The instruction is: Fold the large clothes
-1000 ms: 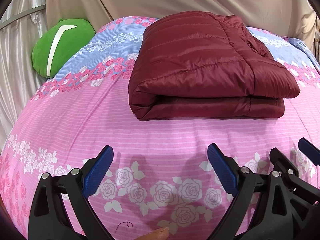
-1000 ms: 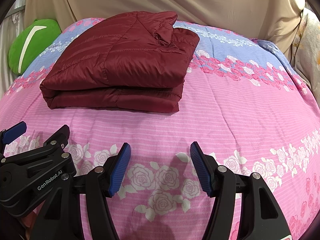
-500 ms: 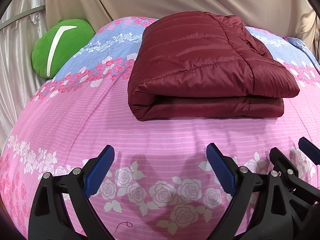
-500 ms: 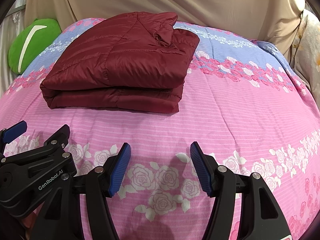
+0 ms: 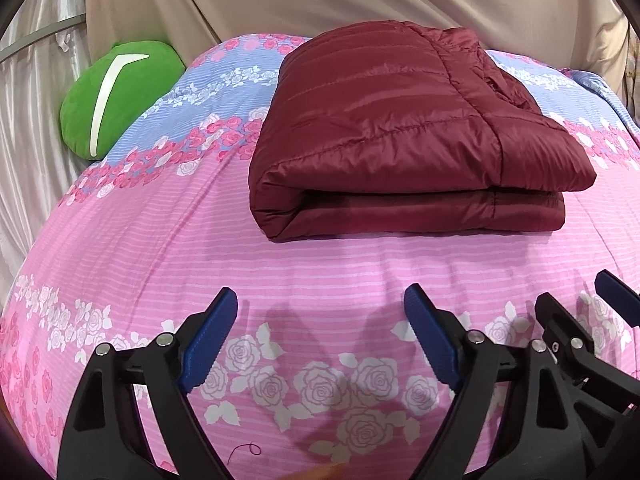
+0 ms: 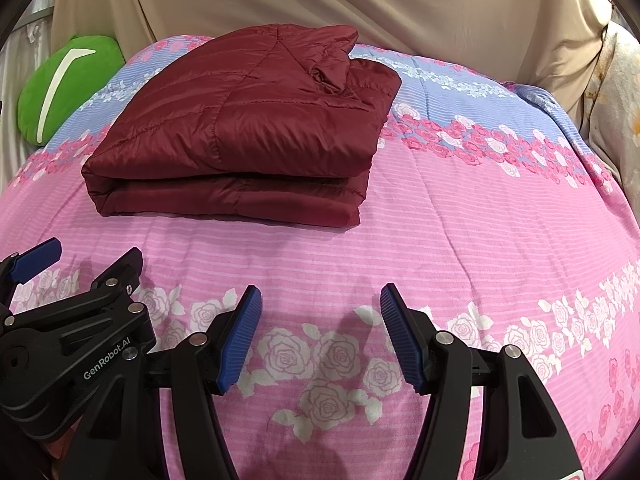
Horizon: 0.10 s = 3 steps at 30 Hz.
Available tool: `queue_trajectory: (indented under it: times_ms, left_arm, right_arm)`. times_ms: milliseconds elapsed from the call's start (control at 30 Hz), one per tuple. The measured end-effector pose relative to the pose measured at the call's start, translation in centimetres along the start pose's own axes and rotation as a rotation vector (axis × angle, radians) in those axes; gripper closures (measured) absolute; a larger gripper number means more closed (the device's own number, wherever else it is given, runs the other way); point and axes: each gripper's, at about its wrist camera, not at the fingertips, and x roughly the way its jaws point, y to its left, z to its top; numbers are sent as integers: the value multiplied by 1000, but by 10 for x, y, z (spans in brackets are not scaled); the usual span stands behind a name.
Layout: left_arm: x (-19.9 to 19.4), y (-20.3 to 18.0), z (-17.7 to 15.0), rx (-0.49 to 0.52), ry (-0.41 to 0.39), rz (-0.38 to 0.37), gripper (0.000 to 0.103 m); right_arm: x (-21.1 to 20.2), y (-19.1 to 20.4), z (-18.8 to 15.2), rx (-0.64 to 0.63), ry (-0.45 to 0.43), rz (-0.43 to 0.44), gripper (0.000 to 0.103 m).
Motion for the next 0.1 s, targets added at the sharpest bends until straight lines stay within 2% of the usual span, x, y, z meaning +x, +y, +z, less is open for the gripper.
queue_trajectory:
  times_ms: [100]
  left_arm:
    - [0,0,0,0,1,0,20]
  right_arm:
    - [0,-1,0,-1,0,0,42]
